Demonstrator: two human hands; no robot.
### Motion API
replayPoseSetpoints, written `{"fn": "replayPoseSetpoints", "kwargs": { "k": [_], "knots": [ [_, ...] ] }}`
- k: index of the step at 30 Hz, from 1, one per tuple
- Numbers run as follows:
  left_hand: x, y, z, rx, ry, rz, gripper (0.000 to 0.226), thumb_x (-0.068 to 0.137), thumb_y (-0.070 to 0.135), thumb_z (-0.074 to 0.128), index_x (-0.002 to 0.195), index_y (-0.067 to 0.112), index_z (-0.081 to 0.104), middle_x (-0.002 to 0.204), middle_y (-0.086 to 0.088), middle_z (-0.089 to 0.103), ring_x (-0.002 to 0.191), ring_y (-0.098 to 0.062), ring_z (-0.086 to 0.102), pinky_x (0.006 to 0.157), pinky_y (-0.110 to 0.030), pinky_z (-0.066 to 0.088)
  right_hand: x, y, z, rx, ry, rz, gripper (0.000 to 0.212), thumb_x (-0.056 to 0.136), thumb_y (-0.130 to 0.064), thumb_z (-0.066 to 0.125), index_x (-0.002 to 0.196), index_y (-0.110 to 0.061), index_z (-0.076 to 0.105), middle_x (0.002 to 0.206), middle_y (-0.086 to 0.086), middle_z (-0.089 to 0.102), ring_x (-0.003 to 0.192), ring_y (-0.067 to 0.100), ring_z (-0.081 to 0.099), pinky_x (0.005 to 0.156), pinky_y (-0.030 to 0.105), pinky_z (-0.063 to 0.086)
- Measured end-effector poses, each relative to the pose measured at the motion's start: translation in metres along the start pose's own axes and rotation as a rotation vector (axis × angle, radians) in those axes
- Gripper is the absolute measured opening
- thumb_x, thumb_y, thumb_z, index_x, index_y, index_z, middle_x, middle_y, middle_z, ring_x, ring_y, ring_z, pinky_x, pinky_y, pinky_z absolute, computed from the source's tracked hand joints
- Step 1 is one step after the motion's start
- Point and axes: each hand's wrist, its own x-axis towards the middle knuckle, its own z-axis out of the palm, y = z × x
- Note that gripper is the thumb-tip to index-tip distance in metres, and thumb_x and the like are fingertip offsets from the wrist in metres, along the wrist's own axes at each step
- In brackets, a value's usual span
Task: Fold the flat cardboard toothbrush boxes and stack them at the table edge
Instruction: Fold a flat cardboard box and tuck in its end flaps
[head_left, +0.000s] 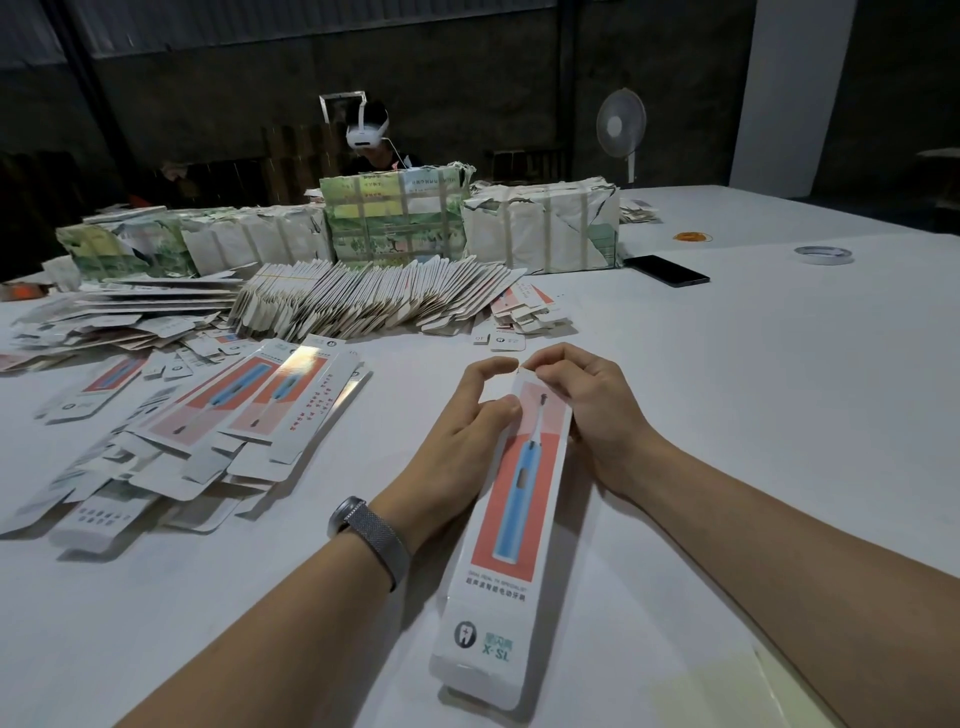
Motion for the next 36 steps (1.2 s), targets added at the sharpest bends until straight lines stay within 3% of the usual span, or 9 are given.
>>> {"fn": "replayPoseSetpoints", "kwargs": {
  "k": [10,15,18,22,26,32,36],
  "knots": [
    [0.0020,-0.0008,-0.0005,0.006,0.021,-0.004,0.018,0.109,0.026,0.038,0.116,0.043,0.044,0.079,0.007,0.075,0.067,-0.013,0.073,0.061,-0.018,0.055,-0.0021,-0.0013,-0.0006,-0.020,-0.045,-0.025,0.040,0.097,-0.006,0.049,0.067,-0.025,0.068,0.066,-0.001,0.064,0.056,0.011,0.060,0.051,0.024,0.049],
    [0.0024,-0.0009,-0.0003,-0.034,0.074,-0.007,0.023,0.109,0.026,0.037,0.116,0.048,0.043,0.079,0.008,0.075,0.067,-0.012,0.073,0.060,-0.019,0.055,-0.0004,0.0022,-0.0009,0.021,-0.026,-0.001,0.025,0.102,-0.020,0.046,0.087,-0.024,0.066,0.073,-0.003,0.066,0.065,0.012,0.066,0.050,0.022,0.049],
    [0.0035,-0.0009,-0.0004,-0.059,0.140,0.019,0.028,0.108,0.021,0.036,0.118,0.045,0.045,0.076,0.010,0.075,0.064,-0.006,0.070,0.056,-0.016,0.053,0.0020,0.0050,-0.0013,0.042,-0.042,0.024,0.006,0.091,-0.023,0.056,0.096,-0.025,0.059,0.080,0.002,0.067,0.074,0.017,0.064,0.063,0.032,0.049],
    [0.0041,-0.0014,-0.0002,-0.085,0.167,0.020,0.023,0.108,0.022,0.037,0.114,0.042,0.047,0.075,0.005,0.075,0.063,-0.009,0.071,0.055,-0.018,0.053,0.0022,0.0064,-0.0005,0.003,-0.075,-0.003,0.024,0.075,-0.028,0.060,0.099,-0.028,0.054,0.082,-0.001,0.061,0.071,0.015,0.060,0.061,0.032,0.047],
    [0.0037,-0.0008,-0.0003,-0.089,0.183,0.020,0.020,0.109,0.024,0.037,0.113,0.043,0.046,0.076,0.005,0.075,0.063,-0.010,0.072,0.056,-0.018,0.054,0.0011,0.0055,-0.0007,-0.032,-0.095,-0.008,0.021,0.079,-0.032,0.060,0.098,-0.027,0.053,0.079,0.002,0.062,0.068,0.014,0.061,0.061,0.030,0.048],
    [0.0048,-0.0018,-0.0010,-0.085,0.192,0.003,0.018,0.109,0.026,0.038,0.114,0.042,0.045,0.074,0.007,0.074,0.064,-0.011,0.072,0.056,-0.019,0.055,-0.0002,0.0054,-0.0011,-0.076,-0.080,-0.016,0.005,0.100,-0.021,0.056,0.095,-0.023,0.054,0.076,0.005,0.068,0.071,0.021,0.066,0.073,0.043,0.051],
    [0.0047,-0.0025,-0.0002,-0.101,0.205,0.002,0.019,0.108,0.027,0.039,0.114,0.043,0.046,0.077,0.000,0.073,0.064,-0.013,0.072,0.057,-0.021,0.056,-0.0001,0.0044,-0.0020,-0.045,-0.052,0.013,0.010,0.098,-0.019,0.059,0.089,-0.019,0.054,0.086,0.021,0.070,0.073,0.026,0.065,0.073,0.045,0.048]
  ]
}}
